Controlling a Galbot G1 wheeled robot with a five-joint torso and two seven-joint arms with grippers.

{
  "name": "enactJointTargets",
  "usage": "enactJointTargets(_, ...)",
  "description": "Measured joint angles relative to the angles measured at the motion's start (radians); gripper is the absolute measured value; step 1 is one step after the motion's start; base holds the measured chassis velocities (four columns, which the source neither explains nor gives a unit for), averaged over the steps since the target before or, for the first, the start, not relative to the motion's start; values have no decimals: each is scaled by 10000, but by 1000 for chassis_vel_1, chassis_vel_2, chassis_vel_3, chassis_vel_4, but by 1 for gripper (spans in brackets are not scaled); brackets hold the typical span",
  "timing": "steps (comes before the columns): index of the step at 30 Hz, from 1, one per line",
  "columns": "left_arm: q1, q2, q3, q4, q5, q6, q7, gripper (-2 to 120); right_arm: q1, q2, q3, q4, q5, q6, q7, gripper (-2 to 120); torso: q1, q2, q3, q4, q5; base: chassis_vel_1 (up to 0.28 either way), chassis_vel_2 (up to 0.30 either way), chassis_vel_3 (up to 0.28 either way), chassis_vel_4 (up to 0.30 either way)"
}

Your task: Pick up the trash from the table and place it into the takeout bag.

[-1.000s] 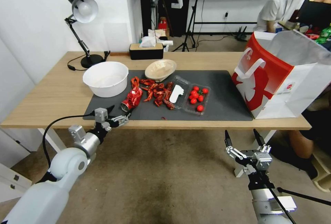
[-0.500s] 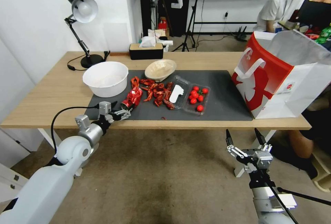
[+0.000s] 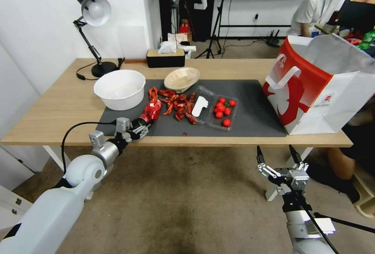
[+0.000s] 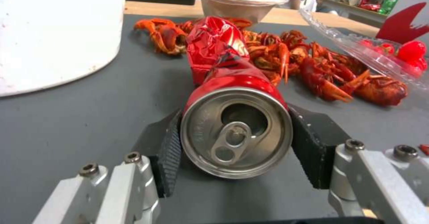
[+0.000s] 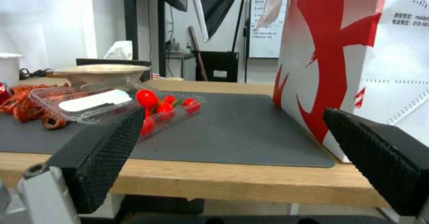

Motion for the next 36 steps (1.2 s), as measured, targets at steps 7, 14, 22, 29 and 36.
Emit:
enactJointTargets(7,139,91,-143,-332,3,-112,-6,53,-51,27,-11,44,-35,0,0,100,0,0,0,0,-1,0,0,0,0)
enactJointTargets(14,104,401,-323,-1151,-241,-200,-84,53,-85,30,-16,95,-50,0,0,100,0,0,0,1,0,0,0,0,0)
enactJointTargets(22,-2160,1386,674,-1498,-1714,-654,34,53,-104,-73,-25,183,12,0,2,100,0,0,1,-2,2,0,0,0,0)
enactJointTargets(29,-5173,1868,3065,-1147,-2947,-803,272,53,-79,-212,46,244,64,-120,31,100,0,0,2,-4,-1,0,0,0,0)
enactJointTargets(36,-7560,1019,4982,-1184,-3833,-761,61,53,2,-222,90,242,61,-275,56,100,0,0,2,-2,4,0,0,0,0)
